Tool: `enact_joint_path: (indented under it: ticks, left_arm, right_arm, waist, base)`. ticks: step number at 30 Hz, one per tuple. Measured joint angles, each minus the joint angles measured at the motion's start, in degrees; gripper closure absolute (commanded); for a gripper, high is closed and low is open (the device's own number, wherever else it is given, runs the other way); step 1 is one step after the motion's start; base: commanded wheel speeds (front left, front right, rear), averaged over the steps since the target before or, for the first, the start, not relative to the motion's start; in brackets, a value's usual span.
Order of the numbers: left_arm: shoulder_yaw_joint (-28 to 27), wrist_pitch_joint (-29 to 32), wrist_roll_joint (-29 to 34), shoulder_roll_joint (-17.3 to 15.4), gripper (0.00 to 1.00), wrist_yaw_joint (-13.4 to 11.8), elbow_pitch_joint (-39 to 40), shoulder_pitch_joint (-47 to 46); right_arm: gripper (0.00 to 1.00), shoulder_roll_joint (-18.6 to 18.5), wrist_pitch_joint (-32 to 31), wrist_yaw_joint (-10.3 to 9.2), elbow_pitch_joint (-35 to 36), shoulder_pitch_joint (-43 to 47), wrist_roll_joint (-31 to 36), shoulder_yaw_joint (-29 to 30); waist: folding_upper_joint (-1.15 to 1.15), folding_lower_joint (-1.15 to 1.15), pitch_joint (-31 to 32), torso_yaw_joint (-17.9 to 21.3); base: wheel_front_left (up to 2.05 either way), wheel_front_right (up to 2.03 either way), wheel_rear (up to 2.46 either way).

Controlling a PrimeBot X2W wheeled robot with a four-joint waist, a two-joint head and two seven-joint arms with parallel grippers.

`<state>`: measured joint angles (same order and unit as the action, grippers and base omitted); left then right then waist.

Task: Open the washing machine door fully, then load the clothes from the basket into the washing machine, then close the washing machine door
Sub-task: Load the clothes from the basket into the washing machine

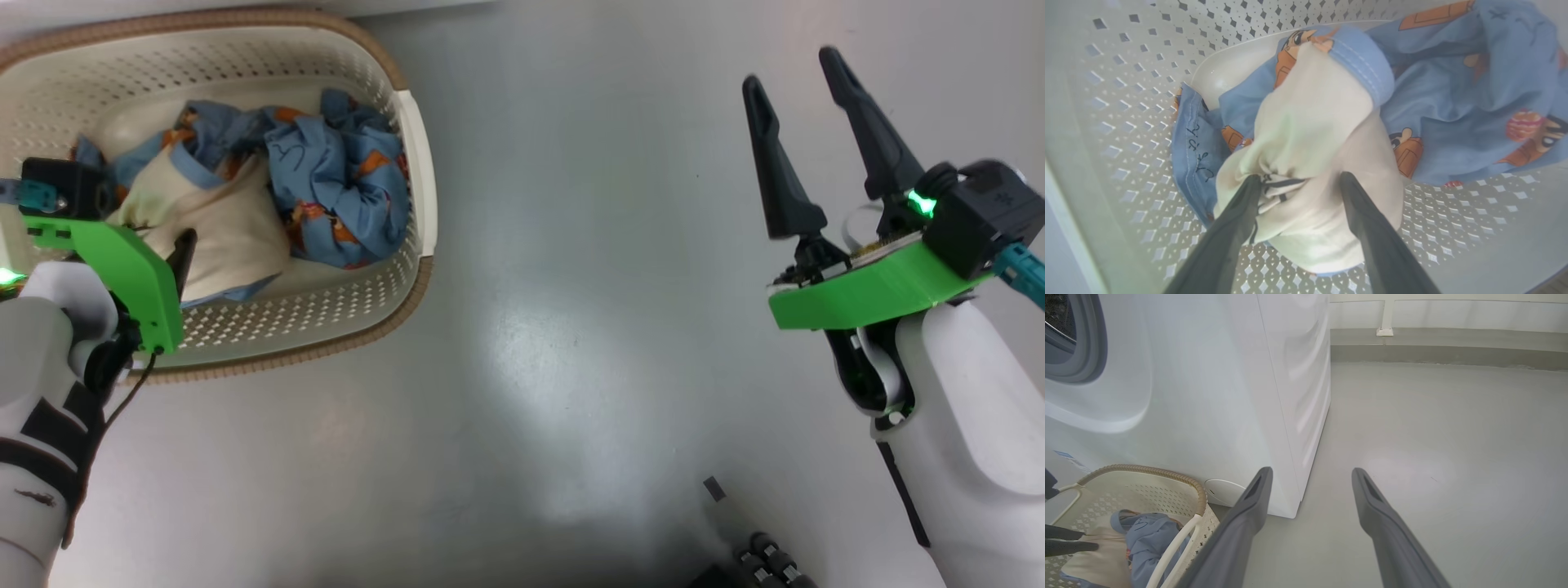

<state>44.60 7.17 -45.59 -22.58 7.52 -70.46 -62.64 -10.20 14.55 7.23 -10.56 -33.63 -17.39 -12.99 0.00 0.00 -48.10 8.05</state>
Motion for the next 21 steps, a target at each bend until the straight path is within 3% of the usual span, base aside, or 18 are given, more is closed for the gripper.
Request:
enact_joint_path:
  ticks: [6,7,8,10,11,21]
  left_arm:
    - [1.8,0.6,-2.4,0.1,0.0,0.0,1.1,0.0]
    - [2.1,0.7,-2.5,0.1,0.08,0.0,1.1,0.0]
    - [2.5,0.7,-2.6,0.1,0.24,0.0,1.2,0.0]
    - [3.2,0.7,-2.9,0.1,0.9,0.0,1.3,0.0]
    - [3.4,0.7,-3.1,0.1,1.0,0.0,1.3,0.0]
    - [5.0,-0.9,-7.0,0.1,1.0,0.0,1.7,0.0]
  right_arm:
    - [0.0,0.6,0.0,0.0,0.4,-0.3,0.2,-1.1]
    - [0.0,0.6,0.0,0.0,0.4,-0.3,0.2,-1.3]
    - [0.0,0.6,0.0,0.0,0.5,-0.3,0.2,-1.4]
    - [0.0,0.6,0.0,0.0,0.6,-0.3,0.2,-1.5]
    - [0.0,0.6,0.0,0.0,0.7,-0.3,0.2,-1.5]
    - [0.0,0.6,0.0,0.0,0.7,-0.3,0.3,-1.3]
  waist:
    - [0.0,0.0,-0.9,0.9]
    - [0.0,0.0,-0.9,1.0]
    - [0.0,0.0,-1.0,1.1]
    - [0.0,0.0,-1.1,1.3]
    - [0.0,0.0,-1.1,1.4]
    - [0.0,0.0,-0.1,1.2]
  base:
    - [0.0,0.0,0.0]
    - [0.0,0.0,0.0]
    - [0.0,0.0,0.0]
    - [0.0,0.0,0.0]
    - [0.0,0.0,0.0]
    - [0.0,0.0,0.0]
